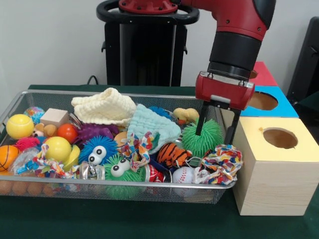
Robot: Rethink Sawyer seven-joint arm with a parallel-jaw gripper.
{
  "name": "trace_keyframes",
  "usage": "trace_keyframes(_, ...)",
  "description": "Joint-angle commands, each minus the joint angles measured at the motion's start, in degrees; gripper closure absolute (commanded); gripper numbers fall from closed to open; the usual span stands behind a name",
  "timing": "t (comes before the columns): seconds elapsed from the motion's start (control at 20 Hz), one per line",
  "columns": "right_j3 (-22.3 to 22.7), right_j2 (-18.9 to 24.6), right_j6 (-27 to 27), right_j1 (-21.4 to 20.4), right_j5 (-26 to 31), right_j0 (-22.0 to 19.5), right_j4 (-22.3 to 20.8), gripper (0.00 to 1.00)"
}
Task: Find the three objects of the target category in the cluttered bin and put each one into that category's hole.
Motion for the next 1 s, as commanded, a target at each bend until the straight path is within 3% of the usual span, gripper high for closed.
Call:
trace_keyframes(0.05,7.0,10.6,19.7,2.8,-12.8,-3.9,-2.3,0.0)
trace_keyframes(0.55,7.0,11.2,20.3,5.6,-19.9,-3.6,-3.0,0.0)
trace_keyframes(1.0,8.4,13.5,25.4,7.1,-24.2,-4.0,0.7,0.0)
